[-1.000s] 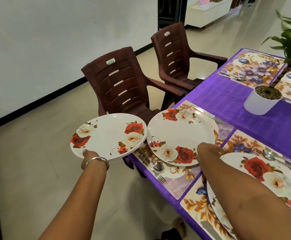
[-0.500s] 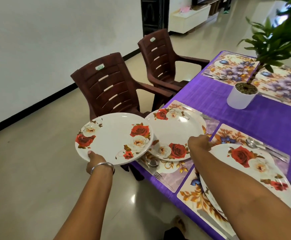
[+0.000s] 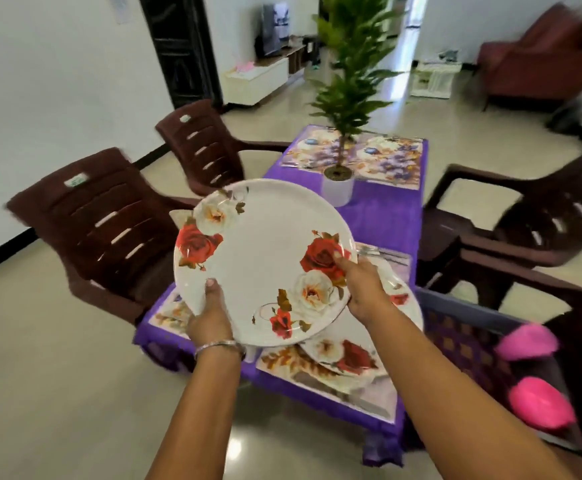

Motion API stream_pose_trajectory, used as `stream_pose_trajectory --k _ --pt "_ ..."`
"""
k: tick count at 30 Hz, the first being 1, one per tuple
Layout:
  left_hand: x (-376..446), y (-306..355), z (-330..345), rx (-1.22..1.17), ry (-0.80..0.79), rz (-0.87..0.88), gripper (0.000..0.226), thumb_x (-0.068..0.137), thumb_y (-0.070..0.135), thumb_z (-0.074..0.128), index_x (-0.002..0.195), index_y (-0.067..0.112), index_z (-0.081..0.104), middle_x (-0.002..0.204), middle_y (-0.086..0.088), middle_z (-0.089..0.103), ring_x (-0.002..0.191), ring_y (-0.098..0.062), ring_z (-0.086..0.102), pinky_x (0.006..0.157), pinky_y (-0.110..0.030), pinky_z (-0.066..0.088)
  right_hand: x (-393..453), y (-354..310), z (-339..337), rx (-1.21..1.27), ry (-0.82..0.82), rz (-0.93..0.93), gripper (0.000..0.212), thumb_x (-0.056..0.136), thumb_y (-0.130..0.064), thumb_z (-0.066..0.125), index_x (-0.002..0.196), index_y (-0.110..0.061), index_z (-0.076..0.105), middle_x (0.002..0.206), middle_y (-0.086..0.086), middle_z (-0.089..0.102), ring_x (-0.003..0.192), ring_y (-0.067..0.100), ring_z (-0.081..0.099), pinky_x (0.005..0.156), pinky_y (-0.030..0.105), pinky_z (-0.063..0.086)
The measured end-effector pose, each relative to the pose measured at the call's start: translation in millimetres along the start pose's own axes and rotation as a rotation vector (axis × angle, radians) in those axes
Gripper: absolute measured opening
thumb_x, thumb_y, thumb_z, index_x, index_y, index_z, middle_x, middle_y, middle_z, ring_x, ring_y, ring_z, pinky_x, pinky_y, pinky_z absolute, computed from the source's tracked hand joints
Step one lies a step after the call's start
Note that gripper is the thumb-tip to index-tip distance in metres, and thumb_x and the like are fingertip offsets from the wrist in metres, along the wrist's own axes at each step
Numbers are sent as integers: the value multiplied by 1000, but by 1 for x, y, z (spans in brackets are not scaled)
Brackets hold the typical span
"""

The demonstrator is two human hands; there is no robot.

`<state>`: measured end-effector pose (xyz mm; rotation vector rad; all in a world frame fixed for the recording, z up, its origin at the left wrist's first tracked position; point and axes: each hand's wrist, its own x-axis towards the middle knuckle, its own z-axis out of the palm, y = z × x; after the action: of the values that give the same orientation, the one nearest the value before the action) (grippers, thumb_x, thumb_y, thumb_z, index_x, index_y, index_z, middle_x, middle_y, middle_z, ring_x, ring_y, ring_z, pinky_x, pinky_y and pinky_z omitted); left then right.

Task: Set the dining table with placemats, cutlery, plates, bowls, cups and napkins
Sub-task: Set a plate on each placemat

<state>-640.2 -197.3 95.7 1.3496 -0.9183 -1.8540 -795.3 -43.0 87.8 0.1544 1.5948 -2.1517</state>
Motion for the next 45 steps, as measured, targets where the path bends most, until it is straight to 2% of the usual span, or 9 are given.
stream_pose_trajectory --k 3,5,10,22,25,28,32,38,45 --pt "-79 -29 49 55 -128 83 57 70 49 78 110 10 65 119 -4 64 108 -24 62 93 -27 48 -31 -42 -90 0 207 -117 23 94 -12 57 116 -10 61 105 13 70 97 30 67 83 44 57" --pt "-138 -51 80 97 -191 123 50 83 31 73 123 6 58 116 -2 59 109 -21 58 88 -22 43 -53 -69 -155 2 278 -193 19 93 -13 56 111 -13 63 103 11 71 96 29 68 87 47 55" --pt "-274 -126 145 155 -427 113 32 78 30 76 103 18 61 109 -3 66 93 -22 62 90 -34 50 -133 -143 -325 -26 355 -356 17 91 -11 54 102 -16 66 103 12 71 98 29 68 89 46 54" --pt "-547 -274 288 144 -802 -25 19 85 21 69 103 18 68 102 -2 71 88 -21 69 82 -41 56 -243 -263 -623 -20 639 -453 23 96 -14 51 118 -13 58 105 10 71 92 26 71 82 47 58" --pt "-587 -312 328 123 -842 -60 5 87 20 67 90 23 64 99 -1 71 85 -20 68 78 -38 56 -235 -290 -682 -64 658 -451 23 97 -15 51 119 -14 57 105 8 71 93 25 70 81 45 58" --pt "-617 -347 369 131 -869 -92 19 84 23 70 103 20 68 105 -3 72 94 -22 69 82 -42 57 -218 -319 -737 -112 681 -427 18 97 -16 52 114 -17 57 104 8 71 92 25 70 80 45 59" --pt "-649 -395 436 151 -843 -55 20 88 24 67 107 16 65 104 -1 70 87 -16 68 71 -30 55 -185 -360 -814 -176 629 -369 13 96 -15 53 108 -17 58 101 8 71 90 25 70 80 44 59" --pt "-712 -460 556 239 -823 2 24 93 30 61 113 17 60 102 1 66 84 -15 64 81 -36 53 -113 -431 -941 -179 635 -321 23 94 -18 57 116 -11 56 105 11 70 93 28 69 83 47 58" --pt "-737 -516 664 280 -755 78 21 94 25 60 113 16 59 103 -3 68 91 -23 66 89 -45 53 -7 -475 -1028 -61 616 -295 18 87 -18 65 102 -15 56 103 12 69 94 29 68 86 49 56"
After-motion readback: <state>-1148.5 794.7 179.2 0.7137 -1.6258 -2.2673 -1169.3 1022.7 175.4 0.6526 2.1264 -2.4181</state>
